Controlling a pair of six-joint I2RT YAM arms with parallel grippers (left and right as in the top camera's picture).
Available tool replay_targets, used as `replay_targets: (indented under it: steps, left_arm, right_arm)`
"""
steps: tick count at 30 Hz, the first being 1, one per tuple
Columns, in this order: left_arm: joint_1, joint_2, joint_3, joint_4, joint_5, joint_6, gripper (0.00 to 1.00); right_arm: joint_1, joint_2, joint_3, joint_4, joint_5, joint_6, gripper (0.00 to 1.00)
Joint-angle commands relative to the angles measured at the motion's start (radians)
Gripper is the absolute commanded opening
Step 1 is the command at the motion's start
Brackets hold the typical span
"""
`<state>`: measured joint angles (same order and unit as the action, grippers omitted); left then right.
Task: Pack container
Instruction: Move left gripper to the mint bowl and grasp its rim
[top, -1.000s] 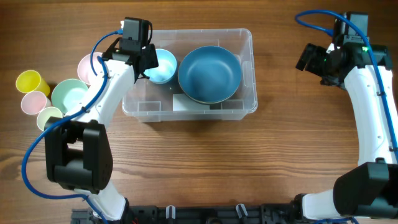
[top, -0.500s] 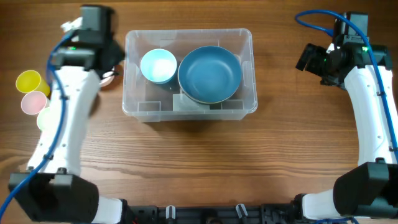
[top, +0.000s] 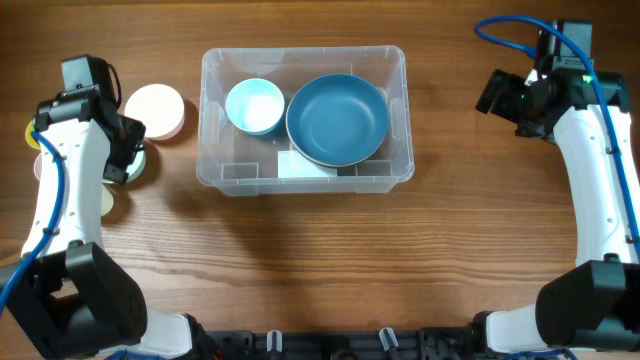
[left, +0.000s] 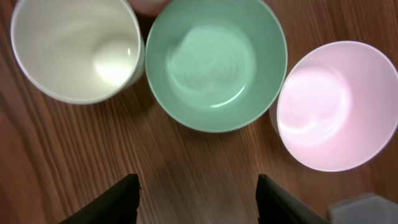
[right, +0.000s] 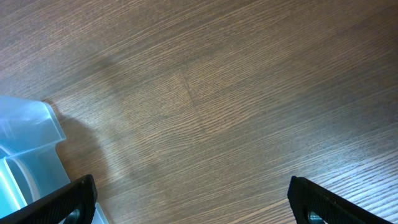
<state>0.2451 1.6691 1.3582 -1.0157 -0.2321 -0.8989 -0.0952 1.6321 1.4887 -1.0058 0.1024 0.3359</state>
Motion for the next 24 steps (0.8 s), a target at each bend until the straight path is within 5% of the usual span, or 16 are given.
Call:
replay_targets:
  steps: [1, 4, 9, 24]
  left_arm:
    - [0.006, 0.004, -0.005, 0.045, -0.061, 0.385, 0.52]
    - [0.006, 0.004, -0.005, 0.095, -0.037, 0.635, 0.5]
    - [0.006, 0.02, -0.006, 0.153, 0.082, 0.866, 0.54]
    - [0.008, 0.254, -0.006, 0.195, 0.093, 0.918, 0.65]
  right_arm:
    - [0.002, -0.018, 0.005, 0.003, 0.013, 0.005, 1.0]
    - [0.002, -0.018, 0.005, 0.003, 0.013, 0.005, 1.0]
    - [0.002, -0.018, 0.005, 0.003, 0.013, 0.005, 1.0]
    - [0.002, -0.018, 0.005, 0.003, 0.013, 0.005, 1.0]
